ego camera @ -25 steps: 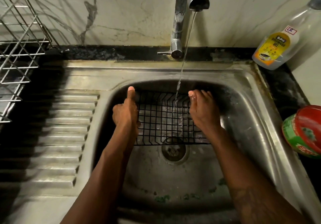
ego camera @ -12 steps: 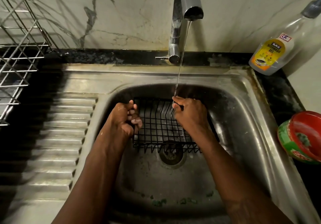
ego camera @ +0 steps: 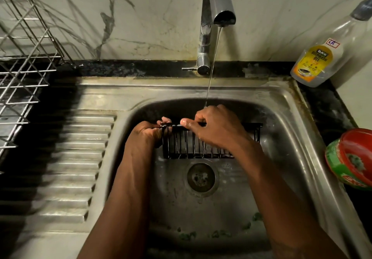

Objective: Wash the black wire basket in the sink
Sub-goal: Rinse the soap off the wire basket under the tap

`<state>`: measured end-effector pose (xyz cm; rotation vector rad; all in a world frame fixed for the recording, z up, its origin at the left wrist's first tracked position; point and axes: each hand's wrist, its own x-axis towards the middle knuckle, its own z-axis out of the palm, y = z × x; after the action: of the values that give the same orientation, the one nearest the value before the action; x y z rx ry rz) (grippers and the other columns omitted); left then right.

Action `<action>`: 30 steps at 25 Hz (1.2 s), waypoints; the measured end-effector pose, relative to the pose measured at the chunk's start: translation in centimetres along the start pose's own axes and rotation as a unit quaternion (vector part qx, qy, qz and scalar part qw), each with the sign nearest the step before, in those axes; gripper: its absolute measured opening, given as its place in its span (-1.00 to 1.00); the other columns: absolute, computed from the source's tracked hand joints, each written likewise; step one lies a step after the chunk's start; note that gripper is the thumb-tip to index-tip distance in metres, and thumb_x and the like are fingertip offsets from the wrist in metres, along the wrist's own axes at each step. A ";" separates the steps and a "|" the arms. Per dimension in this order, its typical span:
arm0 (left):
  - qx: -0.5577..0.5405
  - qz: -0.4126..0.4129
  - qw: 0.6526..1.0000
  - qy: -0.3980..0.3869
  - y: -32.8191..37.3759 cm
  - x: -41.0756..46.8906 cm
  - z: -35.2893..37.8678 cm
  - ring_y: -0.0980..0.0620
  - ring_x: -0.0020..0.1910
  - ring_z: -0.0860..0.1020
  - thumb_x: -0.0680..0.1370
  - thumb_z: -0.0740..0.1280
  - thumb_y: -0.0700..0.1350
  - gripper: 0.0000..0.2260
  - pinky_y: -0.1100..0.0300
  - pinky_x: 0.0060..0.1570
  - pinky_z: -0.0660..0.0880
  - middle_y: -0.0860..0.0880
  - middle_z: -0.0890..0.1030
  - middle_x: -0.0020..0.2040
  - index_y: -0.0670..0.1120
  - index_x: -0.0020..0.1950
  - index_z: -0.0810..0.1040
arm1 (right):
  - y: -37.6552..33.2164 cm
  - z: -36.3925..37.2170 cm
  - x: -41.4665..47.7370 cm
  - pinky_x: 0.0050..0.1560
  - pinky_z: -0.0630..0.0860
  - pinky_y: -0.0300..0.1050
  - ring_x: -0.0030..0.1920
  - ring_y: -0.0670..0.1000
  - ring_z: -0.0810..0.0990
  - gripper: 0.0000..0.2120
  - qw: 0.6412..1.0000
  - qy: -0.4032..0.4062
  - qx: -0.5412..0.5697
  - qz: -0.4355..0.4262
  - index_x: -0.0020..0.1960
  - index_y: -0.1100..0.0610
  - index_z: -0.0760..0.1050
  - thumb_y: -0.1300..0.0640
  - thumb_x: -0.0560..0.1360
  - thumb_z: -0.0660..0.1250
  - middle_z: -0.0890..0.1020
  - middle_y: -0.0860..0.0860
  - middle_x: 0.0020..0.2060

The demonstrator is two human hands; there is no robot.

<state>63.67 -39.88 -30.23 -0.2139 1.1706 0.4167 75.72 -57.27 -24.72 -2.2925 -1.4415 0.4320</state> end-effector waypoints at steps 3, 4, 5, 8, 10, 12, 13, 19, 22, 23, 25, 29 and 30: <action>0.093 0.024 0.994 -0.056 -0.4 -0.2 1.6 -0.07 -0.21 0.50 0.70 0.02 -0.29 -0.74 0.05 -0.13 0.66 -0.21 0.50 -0.18 -0.29 0.02 0.49 | 0.9 0.5 0.5 -0.24 0.54 -0.15 -0.41 -0.15 0.49 -0.54 0.994 0.082 -0.070 -0.029 -0.04 -0.01 0.56 -0.39 0.56 0.18 0.48 -0.14 -0.44; 0.169 0.040 0.982 -0.075 -0.7 -0.7 1.8 -0.11 -0.16 0.55 0.71 0.02 -0.27 -0.73 -0.01 -0.27 0.67 -0.26 0.54 -0.11 -0.29 0.13 0.50 | 1.3 0.6 0.7 -0.22 0.56 -0.13 -0.43 -0.13 0.50 -0.51 0.992 0.102 -0.072 -0.031 -0.02 0.00 0.57 -0.40 0.57 0.14 0.48 -0.14 -0.46; 0.240 0.055 0.964 -0.102 -0.9 -1.1 1.8 -0.17 -0.12 0.60 0.72 0.02 -0.24 -0.71 -0.07 -0.34 0.68 -0.31 0.59 -0.03 -0.30 0.22 0.51 | 1.8 0.7 0.9 -0.19 0.58 -0.12 -0.43 -0.10 0.52 -0.48 0.990 0.113 -0.074 -0.035 -0.02 0.00 0.59 -0.41 0.57 0.12 0.51 -0.12 -0.47; 0.378 0.091 0.914 -0.116 -1.5 -2.0 0.0 -0.20 -0.07 0.67 0.73 0.07 -0.16 -0.68 -0.07 -0.25 0.70 -0.29 0.62 0.16 -0.25 0.32 0.53 | 2.1 0.9 1.3 -0.12 0.52 -0.13 -0.37 -0.07 0.55 -0.45 0.990 0.100 -0.084 -0.050 -0.03 -0.02 0.62 -0.42 0.57 0.07 0.59 -0.08 -0.42; 0.502 0.199 0.841 -0.042 -1.8 -2.6 -1.0 -0.13 -0.14 0.65 0.73 0.14 -0.08 -0.70 0.00 -0.18 0.70 -0.23 0.64 0.11 -0.22 0.16 0.60 | 2.1 0.7 1.5 -0.16 0.46 -0.14 -0.37 -0.09 0.52 -0.46 0.991 0.088 -0.091 -0.041 -0.12 -0.02 0.58 -0.40 0.58 0.06 0.58 -0.08 -0.40; 0.651 0.360 0.662 0.088 -2.3 -3.6 -1.4 -0.14 -0.06 0.64 0.68 0.22 0.16 -0.56 0.04 -0.04 0.62 -0.18 0.69 0.02 -0.18 -0.01 0.68 | 2.4 0.2 1.9 -0.26 0.40 -0.15 -0.38 -0.10 0.51 -0.46 0.993 0.078 -0.090 -0.004 -0.22 0.03 0.48 -0.38 0.61 0.05 0.55 -0.08 -0.40; 0.663 0.427 0.606 0.102 -3.0 -3.9 -1.4 -0.11 0.00 0.63 0.66 0.21 0.23 -0.49 0.09 0.02 0.54 -0.15 0.70 0.00 -0.18 0.01 0.70 | 2.5 0.0 2.1 -0.29 0.37 -0.14 -0.36 -0.06 0.52 -0.46 0.992 0.084 -0.094 0.022 -0.20 0.04 0.50 -0.34 0.63 0.04 0.56 -0.07 -0.37; 0.694 0.567 0.438 0.063 -9.3 -2.9 -0.5 -0.27 0.08 0.61 0.67 0.00 0.22 -0.43 -0.09 0.13 0.52 -0.23 0.70 0.01 -0.16 0.03 0.64 | 1.4 0.2 2.2 -0.08 0.44 0.02 -0.02 0.24 0.65 -0.42 0.939 0.158 -0.148 0.267 0.02 0.16 0.63 -0.21 0.69 -0.02 0.69 0.19 -0.03; 0.712 0.596 0.365 0.072 -9.3 -2.3 -1.7 -0.19 0.36 0.47 0.67 -0.01 0.25 -0.41 -0.07 0.41 0.36 -0.22 0.62 0.27 -0.19 0.31 0.53 | 1.3 0.5 1.7 -0.15 0.38 -0.02 -0.05 0.24 0.67 -0.39 0.950 0.150 -0.135 0.238 -0.05 0.16 0.64 -0.20 0.69 -0.05 0.69 0.20 -0.08; 0.715 0.609 0.334 0.075 -9.7 -2.3 -2.3 -0.19 0.45 0.40 0.68 0.01 0.23 -0.39 -0.07 0.49 0.29 -0.24 0.56 0.37 -0.22 0.43 0.46 | 1.5 0.5 1.5 -0.18 0.36 -0.04 -0.08 0.23 0.67 -0.39 0.952 0.142 -0.139 0.231 -0.07 0.16 0.63 -0.19 0.69 -0.05 0.69 0.19 -0.11; 0.715 0.646 0.264 0.039 -10.4 -2.5 -2.4 -0.20 0.49 0.38 0.70 0.05 0.12 -0.46 -0.12 0.53 0.23 -0.25 0.51 0.43 -0.23 0.50 0.41 | 1.6 0.6 1.1 -0.23 0.34 -0.07 -0.12 0.21 0.66 -0.40 0.956 0.128 -0.148 0.221 -0.11 0.15 0.62 -0.17 0.70 -0.06 0.69 0.17 -0.14; 0.735 0.657 0.158 -0.060 -11.0 -3.6 0.6 -0.10 -0.17 0.60 0.64 0.14 -0.07 -0.70 -0.03 0.04 0.45 -0.07 0.64 -0.23 -0.01 -0.23 0.55 | 1.5 0.6 0.7 -0.32 0.32 -0.12 -0.32 0.16 0.61 -0.39 0.954 0.182 -0.122 0.203 -0.21 0.17 0.61 -0.14 0.71 -0.03 0.67 0.15 -0.30; 0.758 0.633 0.152 -0.048 -10.8 -4.1 1.7 -0.08 -0.28 0.58 0.65 0.13 -0.03 -0.63 0.03 -0.10 0.42 -0.03 0.60 -0.33 0.01 -0.35 0.43 | 1.8 0.4 0.6 -0.34 0.31 -0.13 -0.38 0.16 0.58 -0.41 0.948 0.213 -0.122 0.201 -0.22 0.17 0.61 -0.13 0.71 0.00 0.66 0.16 -0.34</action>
<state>68.42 -49.86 -26.35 2.8138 0.7540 0.3862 77.18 -57.38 -25.96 -2.6692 -0.8547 -0.1447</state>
